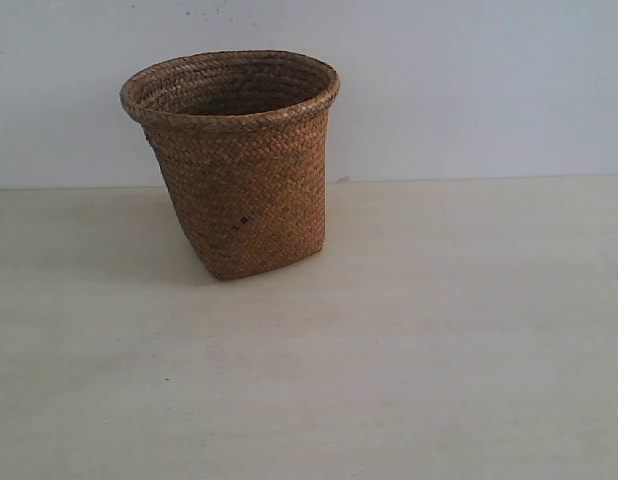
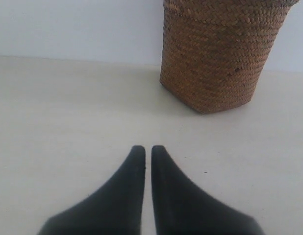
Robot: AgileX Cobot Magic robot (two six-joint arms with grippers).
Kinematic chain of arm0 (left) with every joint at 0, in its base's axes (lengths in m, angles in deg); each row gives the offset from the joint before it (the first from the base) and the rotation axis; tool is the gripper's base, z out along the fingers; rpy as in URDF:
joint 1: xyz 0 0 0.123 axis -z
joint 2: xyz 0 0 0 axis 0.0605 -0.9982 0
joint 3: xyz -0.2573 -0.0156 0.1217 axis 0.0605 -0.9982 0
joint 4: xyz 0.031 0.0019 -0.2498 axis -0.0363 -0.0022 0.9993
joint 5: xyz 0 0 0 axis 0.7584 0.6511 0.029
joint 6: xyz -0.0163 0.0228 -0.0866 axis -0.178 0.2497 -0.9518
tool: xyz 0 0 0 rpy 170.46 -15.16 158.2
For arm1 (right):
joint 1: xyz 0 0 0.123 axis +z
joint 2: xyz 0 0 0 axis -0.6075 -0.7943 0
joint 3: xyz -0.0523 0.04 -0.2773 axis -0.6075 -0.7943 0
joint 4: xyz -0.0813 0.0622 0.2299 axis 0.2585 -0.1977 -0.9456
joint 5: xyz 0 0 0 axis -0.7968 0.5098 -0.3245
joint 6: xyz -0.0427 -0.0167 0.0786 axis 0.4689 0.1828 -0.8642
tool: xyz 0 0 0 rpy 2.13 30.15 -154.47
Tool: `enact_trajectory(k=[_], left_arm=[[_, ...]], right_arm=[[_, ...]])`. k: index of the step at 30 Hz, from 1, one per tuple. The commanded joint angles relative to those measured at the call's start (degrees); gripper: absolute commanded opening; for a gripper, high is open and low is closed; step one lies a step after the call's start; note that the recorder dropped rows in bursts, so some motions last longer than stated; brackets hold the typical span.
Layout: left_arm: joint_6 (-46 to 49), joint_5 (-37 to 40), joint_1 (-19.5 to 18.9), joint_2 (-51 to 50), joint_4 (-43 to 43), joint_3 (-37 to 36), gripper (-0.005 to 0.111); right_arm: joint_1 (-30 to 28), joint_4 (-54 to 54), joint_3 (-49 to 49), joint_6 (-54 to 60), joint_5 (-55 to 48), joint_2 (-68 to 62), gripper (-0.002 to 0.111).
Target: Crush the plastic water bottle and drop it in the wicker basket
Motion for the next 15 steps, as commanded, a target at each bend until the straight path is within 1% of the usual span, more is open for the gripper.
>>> enact_trajectory(k=[1,6,15], left_arm=[[2.2,-0.3,-0.3,0.1,0.4,-0.2,0.004],[2.1,-0.3,-1.5,0.1,0.4,-0.2,0.004],[2.1,-0.3,-1.5,0.1,0.4,-0.2,0.004]], right_arm=[[0.0,-0.1,-0.2,0.0,0.2,0.3,0.000],[0.0,-0.1,-0.2,0.0,0.2,0.3,0.000],[0.0,-0.1,-0.2,0.0,0.2,0.3,0.000]])
